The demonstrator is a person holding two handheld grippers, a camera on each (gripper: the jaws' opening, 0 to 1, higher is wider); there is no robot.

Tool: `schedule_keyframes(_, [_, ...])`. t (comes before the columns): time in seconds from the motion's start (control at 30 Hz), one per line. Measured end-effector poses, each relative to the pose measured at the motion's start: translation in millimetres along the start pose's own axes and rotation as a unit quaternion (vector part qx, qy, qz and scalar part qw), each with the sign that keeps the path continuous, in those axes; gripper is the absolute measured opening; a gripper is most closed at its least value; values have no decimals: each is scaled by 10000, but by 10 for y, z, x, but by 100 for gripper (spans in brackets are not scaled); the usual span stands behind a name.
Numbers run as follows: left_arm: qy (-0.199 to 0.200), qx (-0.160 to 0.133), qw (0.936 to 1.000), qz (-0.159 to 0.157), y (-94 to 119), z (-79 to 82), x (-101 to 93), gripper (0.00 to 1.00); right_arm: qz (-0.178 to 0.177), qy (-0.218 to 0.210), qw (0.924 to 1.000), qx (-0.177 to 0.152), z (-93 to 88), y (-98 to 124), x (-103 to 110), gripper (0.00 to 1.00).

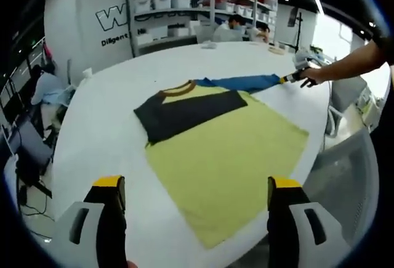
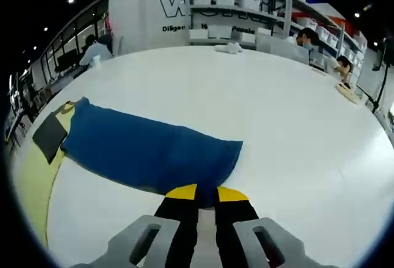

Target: Fold the garment on the visible template until the final outline fits inside the template.

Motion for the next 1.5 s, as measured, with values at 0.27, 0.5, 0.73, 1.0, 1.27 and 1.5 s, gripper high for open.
schedule_keyframes(0.27, [49,-20,10000,60,92,-68,28,91,86,9,9999,-150,126,90,129,0])
schedule_keyframes(0.5, [156,-152,9996,151,164,-80,67,92,161,132,9991,-357,255,219,245,0])
schedule_keyframes(0.73, [71,-274,9996,69,160,-107,29,92,204,191,9979,-582,415,352,426,0])
schedule_keyframes(1.0, [74,-471,9989,-23,198,-83,104,91,344,384,9955,-796,653,535,789,0])
schedule_keyframes(1.27, [7,-682,9976,-91,248,-57,166,93,527,367,9924,-1053,922,710,1125,0])
schedule_keyframes(1.5, [34,-840,9964,-140,287,-42,231,93,673,562,9886,-1226,1110,872,1489,0])
Point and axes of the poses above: the point that each gripper's makers call its tool centre point, and the gripper's own axes: y roughly backward along the fingers, x roughly to its left, z roughly out of its top, the point moved 1 cm from there along y, roughly backward along the fingers, and after that the axes turned 13 degrees about -y, right-handed, at the moved point
